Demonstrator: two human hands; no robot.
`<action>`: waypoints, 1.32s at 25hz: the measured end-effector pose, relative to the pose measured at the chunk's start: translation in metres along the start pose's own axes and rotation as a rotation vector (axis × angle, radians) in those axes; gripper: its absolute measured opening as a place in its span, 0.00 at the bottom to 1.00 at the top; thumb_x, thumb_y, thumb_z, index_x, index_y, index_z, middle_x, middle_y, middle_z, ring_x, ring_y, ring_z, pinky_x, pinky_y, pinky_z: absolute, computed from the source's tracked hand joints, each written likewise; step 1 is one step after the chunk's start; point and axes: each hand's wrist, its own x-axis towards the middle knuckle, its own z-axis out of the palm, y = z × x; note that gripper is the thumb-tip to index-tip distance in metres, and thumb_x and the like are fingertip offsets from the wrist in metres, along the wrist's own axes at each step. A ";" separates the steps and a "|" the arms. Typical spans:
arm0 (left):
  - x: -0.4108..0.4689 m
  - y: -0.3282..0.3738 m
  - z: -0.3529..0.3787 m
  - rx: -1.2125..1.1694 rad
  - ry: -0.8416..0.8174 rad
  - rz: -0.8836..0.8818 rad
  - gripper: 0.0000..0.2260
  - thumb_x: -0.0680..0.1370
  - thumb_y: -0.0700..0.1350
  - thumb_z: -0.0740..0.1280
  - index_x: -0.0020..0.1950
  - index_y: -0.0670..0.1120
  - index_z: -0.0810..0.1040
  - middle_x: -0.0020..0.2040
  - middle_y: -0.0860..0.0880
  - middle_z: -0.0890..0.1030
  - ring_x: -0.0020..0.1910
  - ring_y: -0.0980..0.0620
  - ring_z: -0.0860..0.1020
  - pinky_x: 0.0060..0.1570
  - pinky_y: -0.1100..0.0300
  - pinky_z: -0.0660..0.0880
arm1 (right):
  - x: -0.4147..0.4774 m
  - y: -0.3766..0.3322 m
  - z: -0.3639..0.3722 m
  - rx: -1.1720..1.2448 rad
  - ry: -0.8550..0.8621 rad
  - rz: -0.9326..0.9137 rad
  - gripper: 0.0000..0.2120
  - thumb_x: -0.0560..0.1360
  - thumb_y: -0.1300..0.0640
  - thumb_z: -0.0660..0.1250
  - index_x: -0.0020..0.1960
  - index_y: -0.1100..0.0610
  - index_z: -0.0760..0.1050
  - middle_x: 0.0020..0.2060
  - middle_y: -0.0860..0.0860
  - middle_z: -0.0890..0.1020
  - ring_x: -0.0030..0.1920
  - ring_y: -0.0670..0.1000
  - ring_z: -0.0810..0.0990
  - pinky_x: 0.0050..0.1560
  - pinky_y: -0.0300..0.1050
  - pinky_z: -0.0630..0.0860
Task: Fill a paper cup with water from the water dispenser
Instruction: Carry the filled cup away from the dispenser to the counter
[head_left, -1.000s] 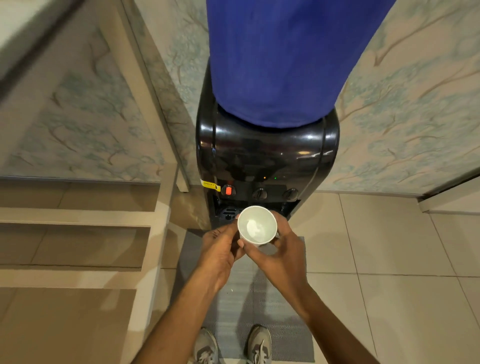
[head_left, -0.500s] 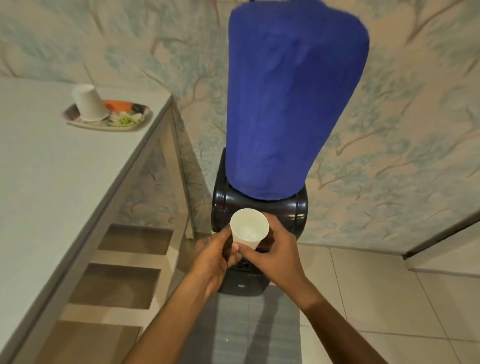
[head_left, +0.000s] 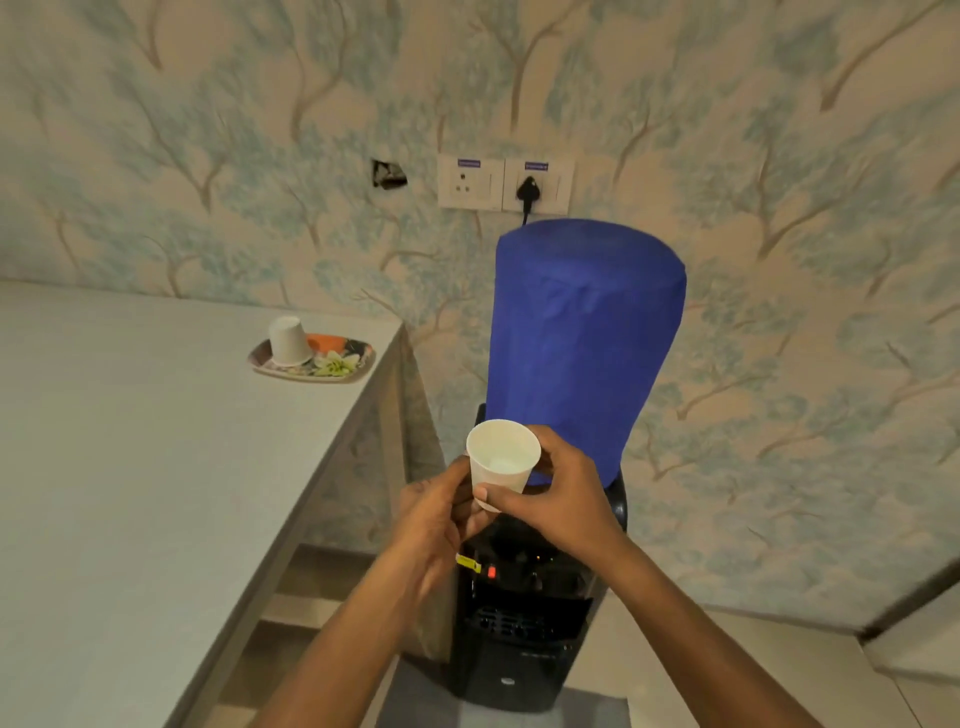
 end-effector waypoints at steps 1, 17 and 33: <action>-0.005 0.009 0.003 0.005 -0.004 0.019 0.11 0.79 0.43 0.73 0.55 0.36 0.84 0.47 0.36 0.88 0.39 0.45 0.88 0.33 0.59 0.83 | 0.006 -0.010 -0.001 0.005 -0.009 -0.005 0.29 0.65 0.43 0.85 0.61 0.36 0.75 0.55 0.29 0.83 0.60 0.32 0.79 0.54 0.27 0.77; -0.034 0.088 -0.018 -0.028 0.063 0.169 0.09 0.79 0.43 0.72 0.56 0.40 0.82 0.47 0.39 0.89 0.42 0.46 0.88 0.42 0.55 0.86 | 0.058 -0.072 0.039 0.098 -0.147 -0.104 0.30 0.67 0.50 0.85 0.66 0.48 0.79 0.58 0.44 0.86 0.60 0.42 0.84 0.57 0.33 0.80; -0.043 0.108 -0.103 0.067 0.452 0.320 0.12 0.79 0.48 0.73 0.60 0.45 0.84 0.60 0.45 0.85 0.59 0.46 0.82 0.62 0.48 0.80 | 0.077 -0.090 0.136 0.242 -0.318 -0.072 0.31 0.67 0.53 0.85 0.68 0.51 0.80 0.60 0.47 0.87 0.62 0.47 0.84 0.61 0.43 0.82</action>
